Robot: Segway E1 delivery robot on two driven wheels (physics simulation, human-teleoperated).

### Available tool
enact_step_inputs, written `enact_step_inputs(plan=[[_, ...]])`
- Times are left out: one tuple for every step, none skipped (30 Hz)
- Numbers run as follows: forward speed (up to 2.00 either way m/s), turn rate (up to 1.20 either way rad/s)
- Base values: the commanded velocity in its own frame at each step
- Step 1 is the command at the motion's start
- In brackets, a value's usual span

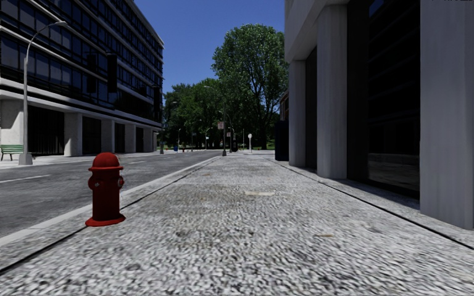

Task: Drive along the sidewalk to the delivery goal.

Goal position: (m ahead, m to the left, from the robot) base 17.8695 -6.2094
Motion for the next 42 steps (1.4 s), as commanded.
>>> enact_step_inputs(plan=[[2.00, 0.00], [2.00, 0.00], [2.00, 0.00], [2.00, 0.00], [2.00, 0.00], [2.00, 0.00], [2.00, 0.00], [2.00, 0.00], [2.00, 0.00], [2.00, 0.00], [2.00, 0.00], [2.00, 0.00], [2.00, 0.00], [2.00, 0.00], [2.00, 0.00], [2.00, 0.00], [2.00, 0.00], [2.00, 0.00], [2.00, 0.00], [2.00, 0.00], [2.00, 0.00], [2.00, 0.00], [2.00, 0.00], [2.00, 0.00], [2.00, 0.00], [2.00, 0.00], [2.00, 0.00], [2.00, 0.00], [2.00, 0.00], [2.00, 0.00], [2.00, -0.08], [2.00, -0.08], [2.00, -0.18], [2.00, -0.21], [2.00, -0.22], [2.00, -0.22], [2.00, -0.25], [2.00, -0.26], [2.00, -0.26], [2.00, 0.00], [2.00, 0.00], [2.00, 0.00]])
